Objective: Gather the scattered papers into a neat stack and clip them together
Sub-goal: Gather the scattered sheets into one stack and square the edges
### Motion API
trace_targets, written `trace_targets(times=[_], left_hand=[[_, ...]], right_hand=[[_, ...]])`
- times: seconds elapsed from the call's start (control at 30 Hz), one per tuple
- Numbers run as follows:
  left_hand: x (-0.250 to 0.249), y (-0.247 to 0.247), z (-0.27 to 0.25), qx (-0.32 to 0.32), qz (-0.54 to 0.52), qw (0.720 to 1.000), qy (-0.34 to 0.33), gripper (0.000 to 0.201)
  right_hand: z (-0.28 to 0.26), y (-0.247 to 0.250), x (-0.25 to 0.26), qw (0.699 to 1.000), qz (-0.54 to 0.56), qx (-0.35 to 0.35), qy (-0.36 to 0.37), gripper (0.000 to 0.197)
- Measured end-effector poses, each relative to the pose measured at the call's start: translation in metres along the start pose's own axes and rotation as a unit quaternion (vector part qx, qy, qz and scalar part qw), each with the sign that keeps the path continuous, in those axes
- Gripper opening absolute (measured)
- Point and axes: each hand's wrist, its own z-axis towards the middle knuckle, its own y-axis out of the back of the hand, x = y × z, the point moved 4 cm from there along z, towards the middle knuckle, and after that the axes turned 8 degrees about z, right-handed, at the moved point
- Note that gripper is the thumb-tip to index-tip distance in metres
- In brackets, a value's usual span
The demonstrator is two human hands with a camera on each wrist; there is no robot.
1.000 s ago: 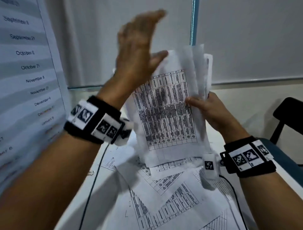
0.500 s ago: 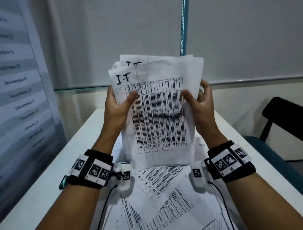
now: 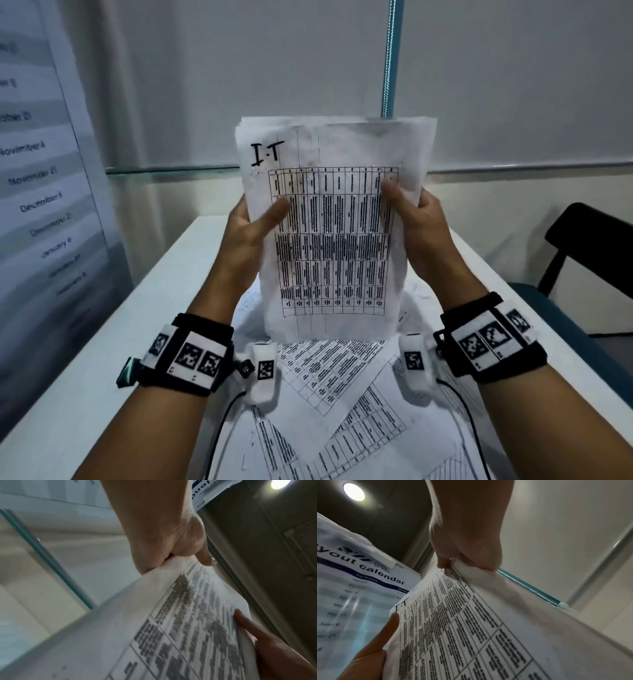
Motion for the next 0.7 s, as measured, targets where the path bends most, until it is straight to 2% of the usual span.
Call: trace_targets(times=[0.07, 0.17, 0.23, 0.33, 0.4, 0.47, 0.5, 0.53, 0.6, 0.63, 0.7], left_hand=[[0.004, 0.004, -0.002, 0.059, 0.031, 0.997, 0.034, 0.031], [0.002, 0.010, -0.004, 0.095, 0.086, 0.990, 0.062, 0.017], [-0.004, 0.017, -0.002, 0.059, 0.147, 0.987, 0.036, 0.018], [-0.021, 0.047, 0.007, -0.044, 0.218, 0.975, -0.013, 0.011], [-0.036, 0.072, 0.010, -0.109, 0.202, 0.973, -0.038, 0.006], [-0.050, 0.096, 0.009, -0.176, 0.159, 0.969, -0.062, 0.016], [-0.057, 0.106, 0.009, -0.204, 0.150, 0.965, -0.073, 0.026], [-0.061, 0.117, 0.008, -0.227, 0.141, 0.960, -0.081, 0.033], [-0.071, 0.133, 0.010, -0.252, 0.123, 0.955, -0.093, 0.034], [-0.074, 0.141, 0.009, -0.257, 0.108, 0.956, -0.095, 0.032], [-0.074, 0.156, 0.008, -0.265, 0.081, 0.957, -0.089, 0.028]], right_hand=[[-0.001, 0.000, 0.002, 1.000, 0.001, -0.006, 0.025, 0.012], [-0.001, 0.001, 0.006, 0.999, 0.004, 0.001, 0.039, 0.014], [0.001, -0.002, 0.008, 0.999, -0.028, 0.012, 0.037, 0.029], [0.009, 0.004, 0.016, 0.995, -0.081, 0.037, 0.051, 0.044], [0.012, 0.018, 0.020, 0.991, -0.127, 0.021, 0.040, 0.040], [0.013, 0.022, 0.015, 0.970, -0.239, 0.037, 0.014, 0.030], [0.012, 0.018, 0.009, 0.946, -0.317, 0.072, -0.005, 0.028], [0.010, 0.010, 0.000, 0.907, -0.401, 0.121, -0.029, 0.028], [0.003, -0.012, -0.020, 0.811, -0.533, 0.232, -0.066, 0.027], [-0.002, -0.027, -0.033, 0.765, -0.572, 0.286, -0.078, 0.024], [-0.016, -0.062, -0.061, 0.694, -0.605, 0.380, -0.088, 0.014]])
